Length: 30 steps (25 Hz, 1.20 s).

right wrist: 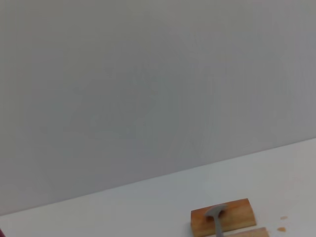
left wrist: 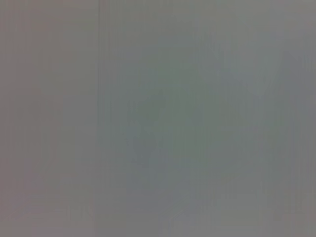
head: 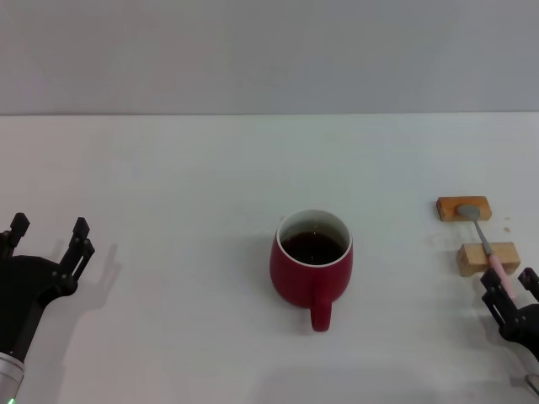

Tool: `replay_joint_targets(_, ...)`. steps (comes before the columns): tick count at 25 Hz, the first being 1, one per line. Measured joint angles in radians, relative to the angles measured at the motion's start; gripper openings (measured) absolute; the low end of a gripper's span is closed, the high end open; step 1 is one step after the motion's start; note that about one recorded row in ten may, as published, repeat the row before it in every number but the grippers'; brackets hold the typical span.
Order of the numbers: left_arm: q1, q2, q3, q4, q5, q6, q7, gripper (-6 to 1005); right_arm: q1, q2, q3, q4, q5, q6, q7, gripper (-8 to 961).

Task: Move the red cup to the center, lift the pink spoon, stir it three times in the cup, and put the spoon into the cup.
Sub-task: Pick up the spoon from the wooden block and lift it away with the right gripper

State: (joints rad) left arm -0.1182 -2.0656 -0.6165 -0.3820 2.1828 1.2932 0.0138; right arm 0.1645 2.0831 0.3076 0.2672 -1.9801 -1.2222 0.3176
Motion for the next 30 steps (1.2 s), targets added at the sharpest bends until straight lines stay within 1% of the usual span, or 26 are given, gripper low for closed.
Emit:
replay_joint_targets(4,0.0,0.0,0.0,0.0,0.0,0.0,0.0,814,0.001,0.0,0.001,0.0,0.001,0.0,0.0,480)
replay_joint_targets(9,0.0,-0.001,0.0,0.0,0.0,0.0,0.0,814,0.001,0.0,0.001,-0.001,0.002,0.001,0.0,434)
replay_joint_targets(17,0.0,-0.001,0.0,-0.001,0.001,0.0,0.0,814,0.004,0.0,-0.002,0.0,0.003,0.003,0.0,424)
replay_joint_targets(28,0.002,-0.001,0.0,0.001,0.002,0.0,0.0,814,0.004,-0.001,-0.002,0.006,0.003,0.006,0.002,355)
replay_joint_targets(30,0.003,-0.001,0.0,0.001,0.002,0.0,0.0,814,0.006,-0.001,-0.002,0.006,0.003,0.009,0.002,354)
